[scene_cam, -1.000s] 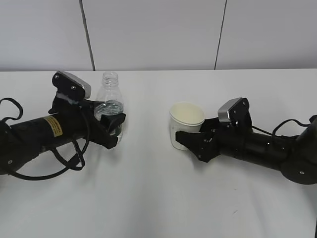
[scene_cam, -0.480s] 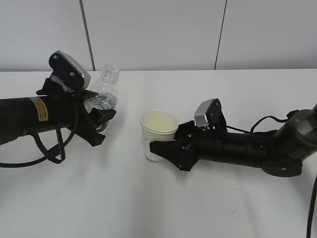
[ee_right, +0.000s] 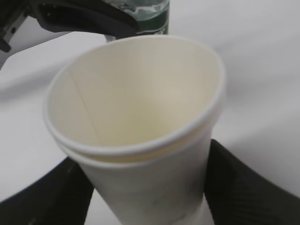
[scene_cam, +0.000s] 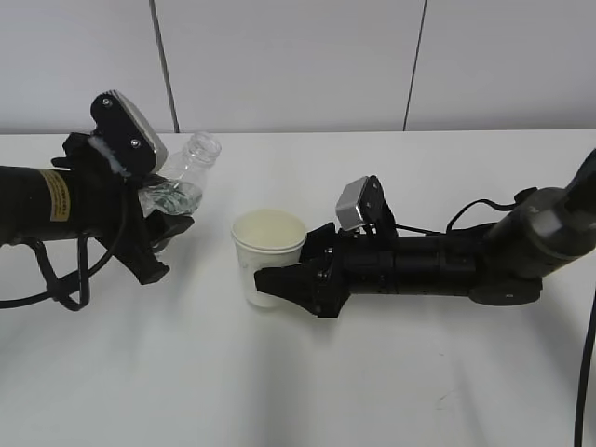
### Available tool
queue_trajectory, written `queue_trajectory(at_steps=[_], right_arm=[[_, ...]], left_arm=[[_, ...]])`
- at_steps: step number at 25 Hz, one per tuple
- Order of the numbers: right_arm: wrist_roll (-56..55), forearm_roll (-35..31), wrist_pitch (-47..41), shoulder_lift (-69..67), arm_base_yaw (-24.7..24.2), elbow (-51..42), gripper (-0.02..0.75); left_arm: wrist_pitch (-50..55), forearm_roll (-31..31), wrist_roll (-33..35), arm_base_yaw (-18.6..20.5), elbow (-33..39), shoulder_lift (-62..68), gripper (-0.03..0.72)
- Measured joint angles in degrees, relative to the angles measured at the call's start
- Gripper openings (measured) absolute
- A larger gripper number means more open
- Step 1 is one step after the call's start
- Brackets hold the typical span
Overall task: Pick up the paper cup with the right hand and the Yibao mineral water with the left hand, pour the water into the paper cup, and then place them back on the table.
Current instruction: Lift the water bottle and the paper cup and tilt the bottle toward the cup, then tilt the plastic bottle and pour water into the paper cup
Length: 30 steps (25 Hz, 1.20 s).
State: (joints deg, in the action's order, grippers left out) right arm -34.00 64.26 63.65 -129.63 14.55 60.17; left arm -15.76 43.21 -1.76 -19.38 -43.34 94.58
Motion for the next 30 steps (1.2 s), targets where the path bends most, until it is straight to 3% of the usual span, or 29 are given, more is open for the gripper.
queue_trajectory(at_steps=[21,30], right_arm=[[-14.7,12.2,-3.2,0.0,0.0,10.5,0.530],[-17.0,14.5,-4.4,0.0,0.0,11.9,0.529]], left_arm=[[20.0,11.8,0.0,-4.9,-7.7,-1.0,0.359],[25.0,17.5,0.0,-7.0,-8.3,-1.0,0.338]])
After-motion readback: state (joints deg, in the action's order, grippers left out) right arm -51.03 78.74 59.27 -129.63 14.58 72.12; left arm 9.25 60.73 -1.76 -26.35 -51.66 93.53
